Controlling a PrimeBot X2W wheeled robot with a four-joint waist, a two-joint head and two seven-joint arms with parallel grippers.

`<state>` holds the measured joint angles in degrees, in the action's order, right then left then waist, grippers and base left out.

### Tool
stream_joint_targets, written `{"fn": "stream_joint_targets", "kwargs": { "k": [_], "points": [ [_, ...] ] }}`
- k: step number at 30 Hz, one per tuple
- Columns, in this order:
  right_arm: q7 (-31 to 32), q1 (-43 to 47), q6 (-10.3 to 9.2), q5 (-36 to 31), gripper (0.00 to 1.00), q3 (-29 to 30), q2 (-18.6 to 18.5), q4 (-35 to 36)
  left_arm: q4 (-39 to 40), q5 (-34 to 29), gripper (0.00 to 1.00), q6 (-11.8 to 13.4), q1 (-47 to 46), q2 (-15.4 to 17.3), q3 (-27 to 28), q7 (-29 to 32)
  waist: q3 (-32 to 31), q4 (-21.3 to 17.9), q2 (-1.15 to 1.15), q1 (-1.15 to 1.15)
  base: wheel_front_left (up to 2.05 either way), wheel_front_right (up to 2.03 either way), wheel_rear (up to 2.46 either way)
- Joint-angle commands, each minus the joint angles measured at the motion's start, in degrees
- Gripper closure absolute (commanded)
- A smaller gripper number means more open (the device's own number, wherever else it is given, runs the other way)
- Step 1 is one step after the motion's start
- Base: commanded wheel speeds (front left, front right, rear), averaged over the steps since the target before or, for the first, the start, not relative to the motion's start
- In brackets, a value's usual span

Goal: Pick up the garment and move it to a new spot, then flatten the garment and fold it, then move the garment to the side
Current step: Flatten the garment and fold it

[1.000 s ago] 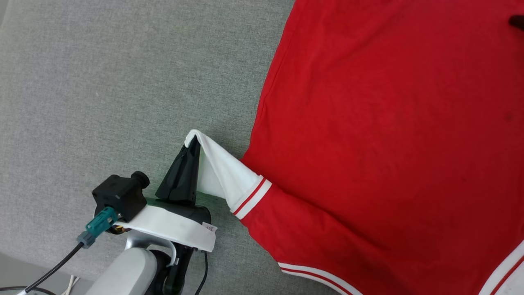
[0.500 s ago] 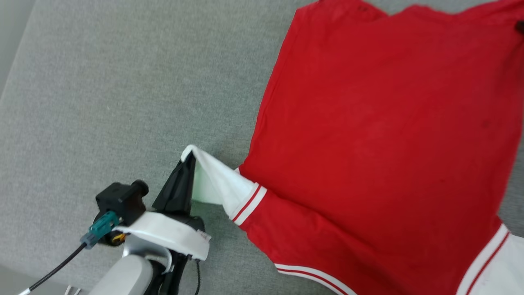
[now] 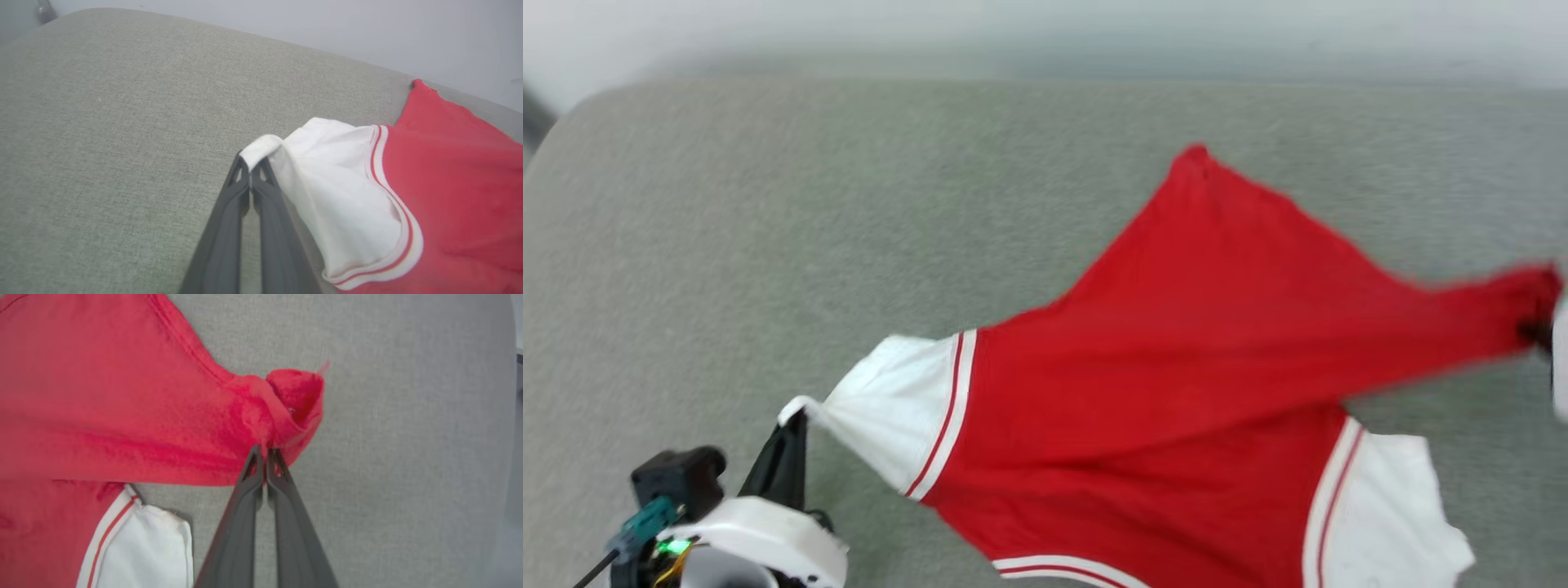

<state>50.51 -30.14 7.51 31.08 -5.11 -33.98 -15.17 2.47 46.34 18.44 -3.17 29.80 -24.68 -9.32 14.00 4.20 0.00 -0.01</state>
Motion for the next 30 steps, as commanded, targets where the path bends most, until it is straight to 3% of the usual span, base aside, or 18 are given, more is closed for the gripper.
{"fn": "stream_joint_targets", "kwargs": {
  "k": [1, 5, 10, 11, 12, 19, 25, 30],
  "points": [
    [1.0, 6.0, -0.05, 0.9, 1.0, 1.2, 0.4, 1.6, 0.2, 0.6, 1.0, 0.8, 1.8, 0.9, 0.8, 0.2, -4.7, -5.3, 0.0, 0.01, 0.0, 0.0, 0.0],
    [3.7, 18.6, -0.04, 1.8, 1.0, 4.7, 2.9, 5.4, 0.5, 1.8, 1.0, 1.8, 4.5, 1.9, 2.2, 0.3, -6.6, -8.1, 0.0, 0.01, 0.0, 0.0, 0.0],
    [6.9, 30.3, -0.04, 2.9, 1.0, 9.5, 9.1, 7.8, 1.1, 2.6, 1.0, 2.3, 5.8, 2.9, 3.0, 1.0, -6.7, -10.1, 0.0, 0.01, 0.0, 0.0, 0.0],
    [7.0, 31.3, -0.04, 2.9, 0.59, 9.8, 10.0, 8.5, 1.2, 2.6, 1.0, 2.4, 6.0, 3.1, 3.1, 1.1, -6.6, -10.4, 0.0, 0.01, 0.0, 0.0, 0.0],
    [6.8, 32.2, -0.04, 3.0, 0.0, 10.4, 10.9, 8.9, 1.4, 2.5, 1.0, 2.5, 5.9, 3.3, 3.1, 1.3, -6.4, -10.7, 0.0, 0.01, 0.0, 0.0, 0.0],
    [-8.0, 28.4, -0.04, 1.2, 0.0, 14.3, 14.1, 12.2, 3.1, 1.5, 1.0, 2.8, 3.6, 4.0, 2.6, 2.2, -4.2, -10.8, 0.0, 0.01, 0.0, 0.0, 0.0],
    [-22.4, 21.1, -0.04, 1.7, 0.0, 11.9, 13.4, 9.5, 4.5, 0.1, 1.0, 2.5, 0.6, 3.6, 1.5, 2.8, -1.6, -9.2, 0.0, 0.01, 0.0, 0.0, 0.0],
    [-24.2, 13.3, -0.03, 3.8, 0.0, 6.3, 12.1, 3.5, 5.3, -1.2, 1.0, 1.9, -2.6, 2.7, 0.0, 2.8, 1.0, -6.8, 0.0, 0.01, 0.0, 0.0, 0.0]
  ]
}}
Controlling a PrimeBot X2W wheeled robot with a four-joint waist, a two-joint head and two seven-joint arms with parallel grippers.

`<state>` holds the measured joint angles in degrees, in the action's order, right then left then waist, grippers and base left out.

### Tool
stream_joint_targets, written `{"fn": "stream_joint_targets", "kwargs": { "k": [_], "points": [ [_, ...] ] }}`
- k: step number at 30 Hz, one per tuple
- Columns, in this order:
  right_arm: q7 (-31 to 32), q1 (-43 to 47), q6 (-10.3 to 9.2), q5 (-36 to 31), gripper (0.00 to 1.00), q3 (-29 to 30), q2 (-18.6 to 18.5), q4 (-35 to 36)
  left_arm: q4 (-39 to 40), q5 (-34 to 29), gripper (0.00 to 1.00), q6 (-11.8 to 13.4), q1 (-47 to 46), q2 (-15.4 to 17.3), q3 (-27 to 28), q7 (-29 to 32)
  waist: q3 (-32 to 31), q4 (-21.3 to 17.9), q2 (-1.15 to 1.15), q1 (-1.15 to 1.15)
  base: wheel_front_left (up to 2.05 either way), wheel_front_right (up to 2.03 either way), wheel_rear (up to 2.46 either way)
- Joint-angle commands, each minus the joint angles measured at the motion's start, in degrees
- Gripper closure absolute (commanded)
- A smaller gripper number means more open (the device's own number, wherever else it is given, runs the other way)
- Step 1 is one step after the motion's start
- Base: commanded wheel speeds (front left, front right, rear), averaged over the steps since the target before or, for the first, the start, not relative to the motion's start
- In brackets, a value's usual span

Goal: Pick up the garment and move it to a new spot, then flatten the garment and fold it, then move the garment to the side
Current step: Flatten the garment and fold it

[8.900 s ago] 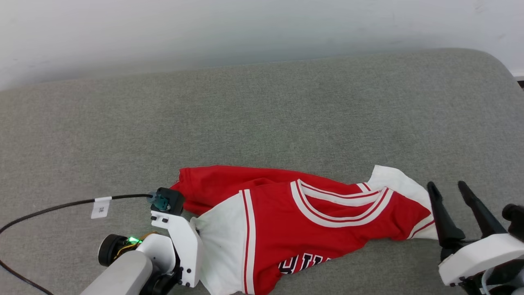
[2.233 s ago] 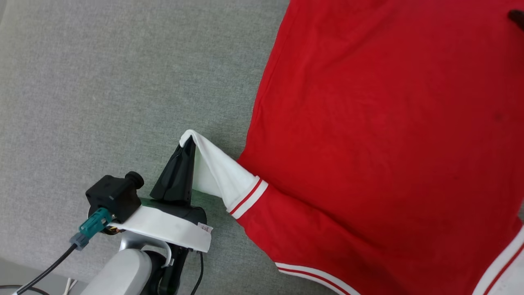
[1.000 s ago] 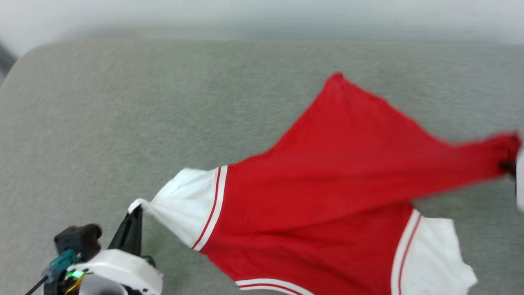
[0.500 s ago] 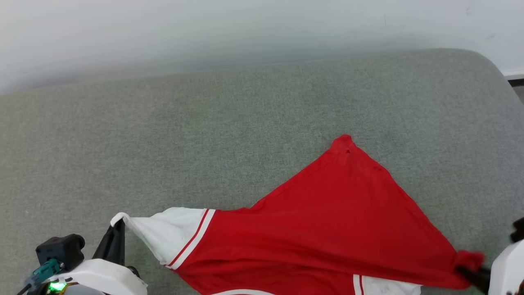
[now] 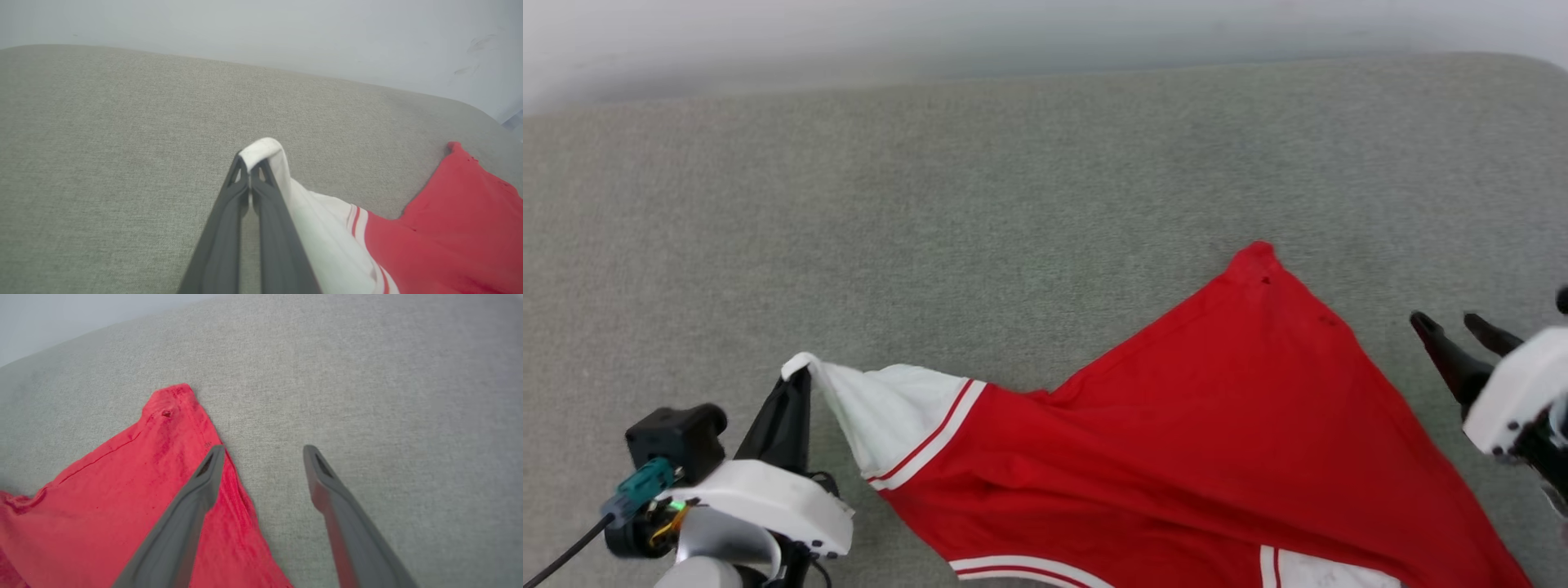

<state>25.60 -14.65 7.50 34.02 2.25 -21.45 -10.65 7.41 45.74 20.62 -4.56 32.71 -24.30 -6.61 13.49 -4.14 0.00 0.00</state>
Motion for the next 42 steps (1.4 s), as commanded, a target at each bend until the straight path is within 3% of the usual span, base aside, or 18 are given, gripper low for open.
{"fn": "stream_joint_targets", "kwargs": {
  "k": [1, 7, 13, 18, 19, 20, 21, 22, 31, 35, 42],
  "points": [
    [1.3, -4.0, -0.02, 0.9, 0.0, -2.5, -0.9, -2.2, 0.4, -1.0, 1.0, -0.3, -1.9, -0.4, -0.7, 0.1, 2.1, 2.1, 0.0, 0.0, 0.0, 0.0, 0.0],
    [9.9, -14.2, -0.02, 2.8, 0.0, -9.2, -2.9, -8.6, 0.6, -2.6, 1.0, -1.5, -6.3, -2.2, -2.8, 0.2, 5.6, 6.1, 0.0, 0.0, 0.0, 0.0, 0.0],
    [17.1, -20.5, -0.02, 3.5, 0.0, -12.3, -4.2, -11.6, -0.3, -3.2, 1.0, -2.9, -9.3, -4.1, -4.2, -0.9, 8.6, 9.6, 0.0, 0.0, 0.0, 0.0, 0.0],
    [23.4, -21.2, -0.03, 3.0, 0.0, -13.8, -2.5, -16.9, -1.6, -2.8, 1.0, -3.7, -10.2, -5.1, -4.4, -1.7, 9.7, 10.6, 0.0, 0.0, 0.0, 0.0, 0.0],
    [24.9, -20.7, -0.03, 2.6, 0.26, -14.2, -2.0, -18.0, -1.9, -2.8, 1.0, -3.8, -10.2, -5.2, -4.4, -1.8, 9.8, 10.7, 0.0, 0.0, 0.0, 0.0, 0.0],
    [25.4, -20.7, -0.03, 2.2, 0.86, -14.4, -1.6, -18.5, -2.1, -2.7, 1.0, -3.9, -10.3, -5.3, -4.4, -1.9, 9.9, 10.8, 0.0, 0.0, 0.0, 0.0, 0.0],
    [25.4, -20.7, -0.03, 2.2, 0.86, -14.4, -1.6, -18.5, -2.1, -2.7, 1.0, -3.9, -10.3, -5.3, -4.4, -1.9, 9.9, 10.8, 0.0, 0.0, 0.0, 0.0, 0.0],
    [25.6, -20.7, -0.03, 2.1, 1.0, -13.9, -1.1, -19.3, -2.3, -2.7, 1.0, -4.0, -10.3, -5.4, -4.5, -2.1, 10.0, 10.8, 0.0, 0.0, 0.0, 0.0, 0.0],
    [25.4, -22.1, -0.01, 1.0, 1.0, -13.7, -0.8, -18.3, -4.3, -1.9, 1.0, -4.7, -11.1, -5.4, -4.2, -2.5, 8.7, 10.3, 0.0, 0.0, 0.0, 0.0, 0.0],
    [22.6, -23.1, -0.02, 0.5, 1.0, -13.3, -2.0, -16.6, -5.5, -1.7, 1.0, -5.0, -11.6, -4.3, -3.5, -2.3, 5.6, 9.3, 0.0, 0.0, 0.0, 0.0, 0.0],
    [15.3, -24.9, -0.02, -1.6, 1.0, -12.3, -2.4, -16.6, -8.2, -0.7, 1.0, -7.8, -17.5, -2.2, -1.8, -0.4, -1.5, 6.9, 0.0, 0.0, 0.0, 0.0, 0.0]
  ]
}}
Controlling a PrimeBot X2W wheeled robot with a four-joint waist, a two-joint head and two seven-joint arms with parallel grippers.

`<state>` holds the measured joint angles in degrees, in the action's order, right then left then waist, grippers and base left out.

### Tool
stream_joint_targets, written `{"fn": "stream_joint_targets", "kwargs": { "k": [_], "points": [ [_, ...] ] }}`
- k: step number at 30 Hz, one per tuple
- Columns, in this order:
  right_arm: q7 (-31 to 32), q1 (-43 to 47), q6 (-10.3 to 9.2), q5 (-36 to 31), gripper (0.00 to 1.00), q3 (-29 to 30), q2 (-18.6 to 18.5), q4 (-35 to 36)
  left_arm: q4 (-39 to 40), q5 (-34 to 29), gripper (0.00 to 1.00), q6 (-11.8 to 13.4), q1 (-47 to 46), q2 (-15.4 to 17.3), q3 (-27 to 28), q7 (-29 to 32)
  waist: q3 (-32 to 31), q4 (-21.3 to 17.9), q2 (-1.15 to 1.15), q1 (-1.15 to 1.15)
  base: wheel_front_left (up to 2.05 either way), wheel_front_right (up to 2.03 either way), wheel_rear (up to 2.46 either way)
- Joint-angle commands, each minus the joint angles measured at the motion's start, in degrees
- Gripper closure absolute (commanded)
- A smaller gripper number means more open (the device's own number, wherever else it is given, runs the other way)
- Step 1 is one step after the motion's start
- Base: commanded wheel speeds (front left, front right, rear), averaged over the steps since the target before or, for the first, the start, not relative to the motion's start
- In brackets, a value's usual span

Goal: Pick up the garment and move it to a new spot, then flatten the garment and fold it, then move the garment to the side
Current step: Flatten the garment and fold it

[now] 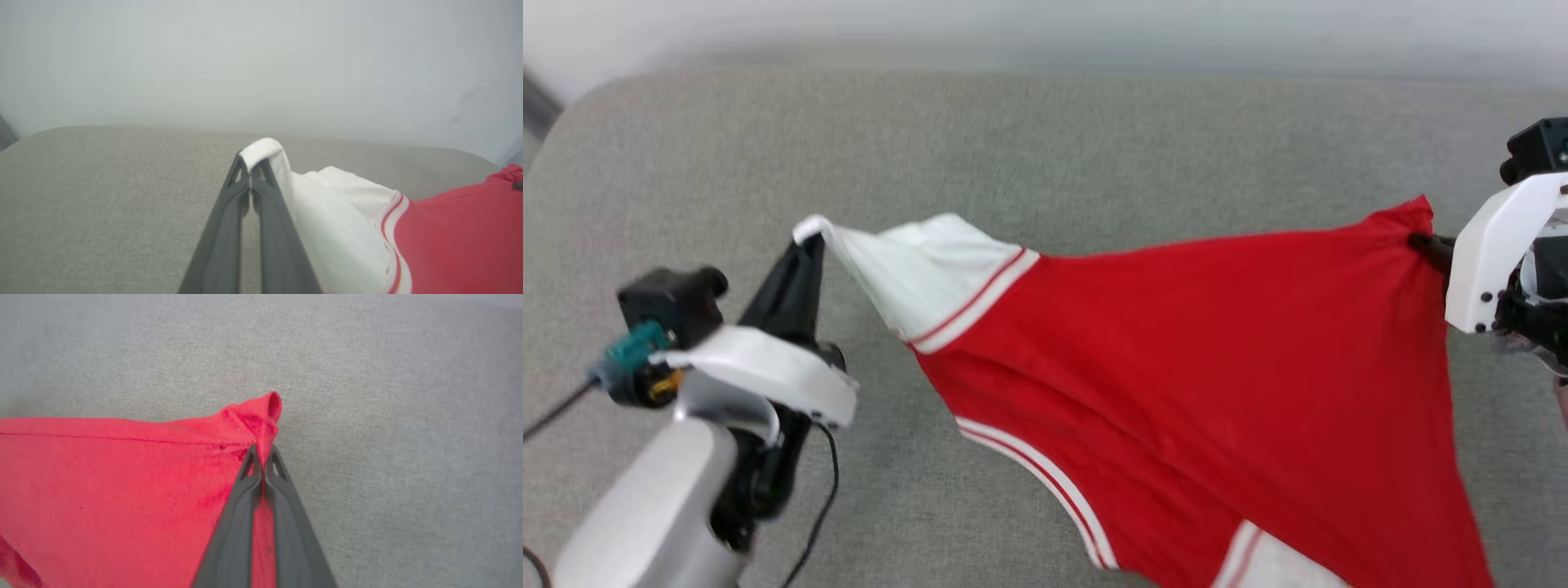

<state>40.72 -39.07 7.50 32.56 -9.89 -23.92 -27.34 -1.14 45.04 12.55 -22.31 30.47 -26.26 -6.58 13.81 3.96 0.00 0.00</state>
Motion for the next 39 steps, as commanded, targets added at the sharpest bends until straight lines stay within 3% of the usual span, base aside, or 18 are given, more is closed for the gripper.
{"fn": "stream_joint_targets", "kwargs": {
  "k": [1, 10, 17, 28, 39],
  "points": [
    [-0.6, -0.8, -0.02, -0.4, 1.0, 0.1, 0.2, 0.0, -0.4, 0.0, 1.0, -0.2, -1.3, 0.4, 0.4, 0.0, -2.7, -1.6, 0.0, 0.0, 0.0, 0.0, 0.0],
    [-6.1, -6.6, -0.03, -2.3, 1.0, -0.7, 1.8, -2.1, -12.0, 1.4, 1.0, -4.6, -16.7, -0.6, 1.3, 4.2, -8.3, -5.6, 0.0, 0.0, 0.0, 0.0, 0.0],
    [-10.7, -13.8, -0.03, -4.2, 1.0, -1.4, 2.3, -4.7, -23.4, -0.2, 1.0, -7.4, -29.9, -1.8, 1.1, 4.3, -7.0, -7.6, 0.0, 0.0, 0.0, 0.0, 0.0],
    [-19.0, -30.8, -0.05, -8.4, 1.0, 3.1, 2.7, -8.4, -35.4, -4.8, 1.0, -11.4, -55.2, -4.2, 0.5, 1.1, 5.3, -7.7, 0.0, 0.0, 0.0, 0.0, 0.0],
    [-26.2, -47.3, -0.05, -11.5, 1.0, 5.5, 2.6, -8.2, -40.5, -8.1, 1.0, -13.9, -76.4, -3.4, 1.2, -2.5, 17.9, -7.6, 0.0, 0.0, 0.0, 0.0, 0.0]
  ]
}}
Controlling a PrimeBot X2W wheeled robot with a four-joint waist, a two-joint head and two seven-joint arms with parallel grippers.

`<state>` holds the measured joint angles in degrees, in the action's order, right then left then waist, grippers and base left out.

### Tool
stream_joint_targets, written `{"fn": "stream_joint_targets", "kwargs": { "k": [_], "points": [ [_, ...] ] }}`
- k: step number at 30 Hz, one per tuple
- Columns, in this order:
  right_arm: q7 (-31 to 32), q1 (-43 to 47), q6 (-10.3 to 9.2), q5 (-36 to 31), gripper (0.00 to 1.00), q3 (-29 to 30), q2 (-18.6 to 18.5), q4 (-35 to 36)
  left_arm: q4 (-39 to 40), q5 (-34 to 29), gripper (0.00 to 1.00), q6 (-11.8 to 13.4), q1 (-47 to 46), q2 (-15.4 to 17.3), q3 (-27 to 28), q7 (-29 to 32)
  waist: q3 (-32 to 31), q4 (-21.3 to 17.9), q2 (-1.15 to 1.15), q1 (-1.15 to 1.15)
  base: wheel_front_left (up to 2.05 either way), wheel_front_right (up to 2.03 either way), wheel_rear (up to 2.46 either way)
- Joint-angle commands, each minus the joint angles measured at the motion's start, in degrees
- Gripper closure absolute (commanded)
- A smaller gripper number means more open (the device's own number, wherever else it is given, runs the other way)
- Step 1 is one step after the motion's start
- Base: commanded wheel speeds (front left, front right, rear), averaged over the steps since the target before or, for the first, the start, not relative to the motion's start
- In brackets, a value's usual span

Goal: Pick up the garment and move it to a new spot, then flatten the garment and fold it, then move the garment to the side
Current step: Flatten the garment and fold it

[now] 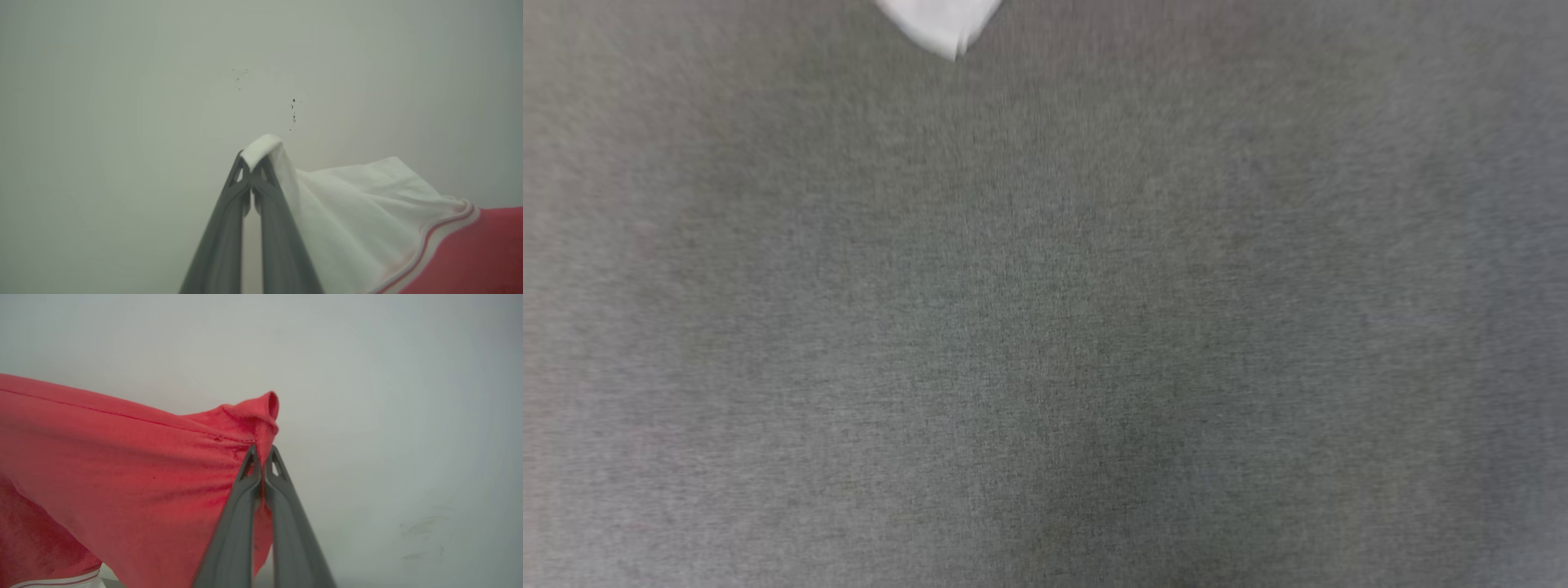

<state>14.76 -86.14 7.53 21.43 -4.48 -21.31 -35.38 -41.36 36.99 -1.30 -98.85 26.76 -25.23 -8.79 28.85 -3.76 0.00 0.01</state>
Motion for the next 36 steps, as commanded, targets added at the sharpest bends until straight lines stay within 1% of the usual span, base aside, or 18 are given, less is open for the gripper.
{"fn": "stream_joint_targets", "kwargs": {
  "k": [1, 6, 10, 15, 19, 21, 23, 26, 29, 32, 33, 36],
  "points": [
    [-0.3, -1.4, -0.08, -0.6, 1.0, 0.1, -0.1, -0.2, -0.5, -0.3, 1.0, -0.1, -1.2, 0.3, 0.0, -0.3, 4.0, 0.2, 0.0, -0.01, 0.0, 0.0, 0.0],
    [-0.9, -5.7, -0.08, -1.1, 1.0, -1.0, -0.2, -0.5, -2.5, -0.2, 1.0, -1.0, -5.3, 0.0, 0.1, -0.7, 9.0, 0.7, 0.0, -0.01, 0.0, 0.0, 0.0],
    [-1.5, -6.8, -0.08, -0.4, 1.0, -2.4, 0.5, -1.6, -5.1, 0.4, 1.0, -1.6, -4.5, 0.0, 0.4, -2.0, 11.4, 0.7, 0.0, -0.01, 0.0, 0.0, 0.0],
    [-1.8, -6.5, -0.08, 1.1, 1.0, -5.3, 0.7, -3.7, -8.6, 0.8, 1.0, -2.8, -3.1, 0.2, 0.1, -3.2, 12.4, 1.1, 0.0, -0.01, 0.0, 0.0, 0.0],
    [-1.9, -4.6, -0.08, 3.1, 1.0, -8.0, -0.3, -5.4, -11.3, 1.9, 1.0, -4.0, -1.3, -0.7, 0.0, -4.2, 11.8, 1.7, 0.0, -0.01, 0.0, 0.0, 0.0],
    [-2.2, -3.2, -0.07, 4.2, 1.0, -9.6, -0.4, -5.7, -12.4, 2.1, 1.0, -4.7, 0.3, -0.7, -0.6, -4.3, 10.7, 1.8, 0.0, -0.01, 0.0, 0.0, 0.0],
    [-2.8, -0.4, -0.07, 5.8, 1.0, -11.1, -0.4, -6.4, -13.5, 2.6, 1.0, -5.2, 2.9, -0.6, -1.2, -4.7, 8.2, 1.8, 0.0, -0.01, 0.0, 0.0, 0.0],
    [-2.8, 2.8, -0.08, 8.1, 1.0, -12.8, -1.5, -6.2, -13.8, 3.8, 1.0, -5.8, 5.7, -0.5, -1.8, -4.4, 5.9, 2.0, 0.0, -0.01, 0.0, 0.0, 0.0],
    [-3.9, 8.9, -0.07, 10.5, 1.0, -15.1, -1.9, -6.1, -13.9, 5.8, 1.0, -6.1, 12.3, -0.4, -2.2, -4.8, 1.4, 2.1, 0.0, -0.01, 0.0, 0.0, 0.0],
    [-4.7, 14.3, -0.08, 12.8, 1.0, -16.9, -3.2, -5.0, -12.5, 8.2, 1.0, -6.2, 19.0, 0.2, -2.5, -5.1, -3.0, 2.3, 0.0, -0.01, 0.0, 0.0, 0.0],
    [-4.7, 14.3, -0.08, 12.8, 1.0, -16.9, -3.2, -5.0, -12.5, 8.2, 1.0, -6.2, 19.0, 0.2, -2.5, -5.1, -3.0, 2.3, 0.0, -0.01, 0.0, 0.0, 0.0],
    [-4.9, 21.2, -0.09, 15.3, 1.0, -18.6, -4.1, -3.9, -10.5, 10.2, 1.0, -6.1, 28.1, 1.3, -3.0, -5.1, -7.4, 2.3, 0.0, -0.01, 0.0, 0.0, 0.0]
  ]
}}
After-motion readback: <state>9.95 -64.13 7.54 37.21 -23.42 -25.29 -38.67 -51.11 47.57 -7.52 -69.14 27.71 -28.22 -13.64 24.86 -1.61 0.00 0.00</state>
